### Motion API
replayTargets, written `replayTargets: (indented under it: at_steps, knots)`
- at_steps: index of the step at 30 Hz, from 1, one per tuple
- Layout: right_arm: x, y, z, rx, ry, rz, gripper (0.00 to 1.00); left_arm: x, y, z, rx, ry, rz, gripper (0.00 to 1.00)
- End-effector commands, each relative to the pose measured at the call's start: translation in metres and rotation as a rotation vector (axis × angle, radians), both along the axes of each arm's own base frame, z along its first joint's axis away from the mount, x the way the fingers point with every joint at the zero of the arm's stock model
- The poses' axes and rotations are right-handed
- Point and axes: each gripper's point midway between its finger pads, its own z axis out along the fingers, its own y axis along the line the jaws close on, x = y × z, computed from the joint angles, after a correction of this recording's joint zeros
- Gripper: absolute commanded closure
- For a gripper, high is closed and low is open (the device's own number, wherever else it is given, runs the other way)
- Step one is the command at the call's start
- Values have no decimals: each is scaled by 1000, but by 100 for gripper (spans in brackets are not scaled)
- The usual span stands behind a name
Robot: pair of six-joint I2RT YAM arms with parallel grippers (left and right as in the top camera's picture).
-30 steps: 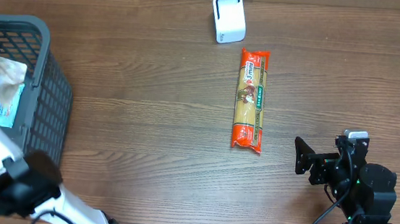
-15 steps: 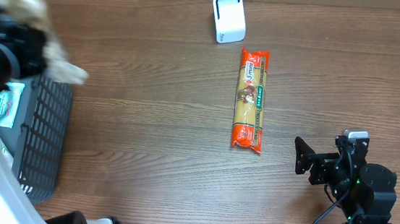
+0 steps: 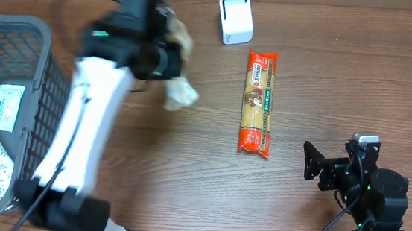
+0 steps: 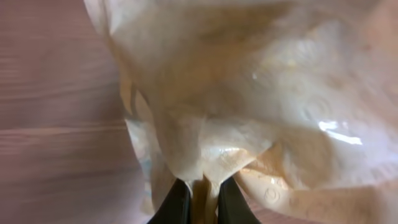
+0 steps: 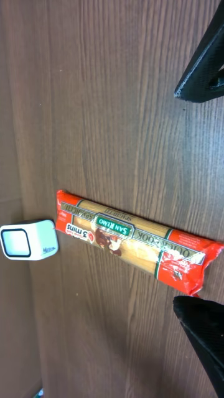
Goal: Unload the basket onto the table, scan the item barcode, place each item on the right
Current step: 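Carry the bread bag out and set it left of the spaghetti, then move the left gripper back into the basket and grasp the white tube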
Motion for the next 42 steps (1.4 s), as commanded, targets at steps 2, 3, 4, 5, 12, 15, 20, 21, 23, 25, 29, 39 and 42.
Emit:
replayTargets:
  at_steps: [2,3,4,5,12,15,20,21,23,25,29,39,42]
  knots:
    - [0,1,-1,-1,-1,3,0,2,-46,-77,-14,106,17,96]
    - [0,1,-1,-1,-1,3,0,4,-55,-90,-16,115,5,96]
    - [0,1,-1,-1,-1,3,0,6,-64,-104,-13,127,-6,96]
    - [0,1,-1,-1,-1,3,0,6,-71,-115,-7,141,-21,94]
    - [0,1,-1,-1,-1,4,0,5,-87,-144,-1,188,-51,31]
    - [0,1,-1,-1,-1,3,0,16,-90,-118,-30,127,-53,32]
    - [0,1,-1,-1,-1,3,0,34,-86,-22,-53,-76,-66,30]
    - [0,1,-1,-1,-1,3,0,35,-79,3,-48,-123,-65,28]
    - [0,1,-1,-1,-1,3,0,34,-58,49,-33,-202,-33,14]
    - [0,1,-1,-1,-1,3,0,27,-28,90,-12,-262,33,0]
    - [0,1,-1,-1,-1,3,0,-5,59,152,76,-343,228,0]
    - [0,1,-1,-1,-1,3,0,-125,275,168,269,-233,835,0]
    - [0,1,-1,-1,-1,3,0,-149,317,153,244,-178,968,1]
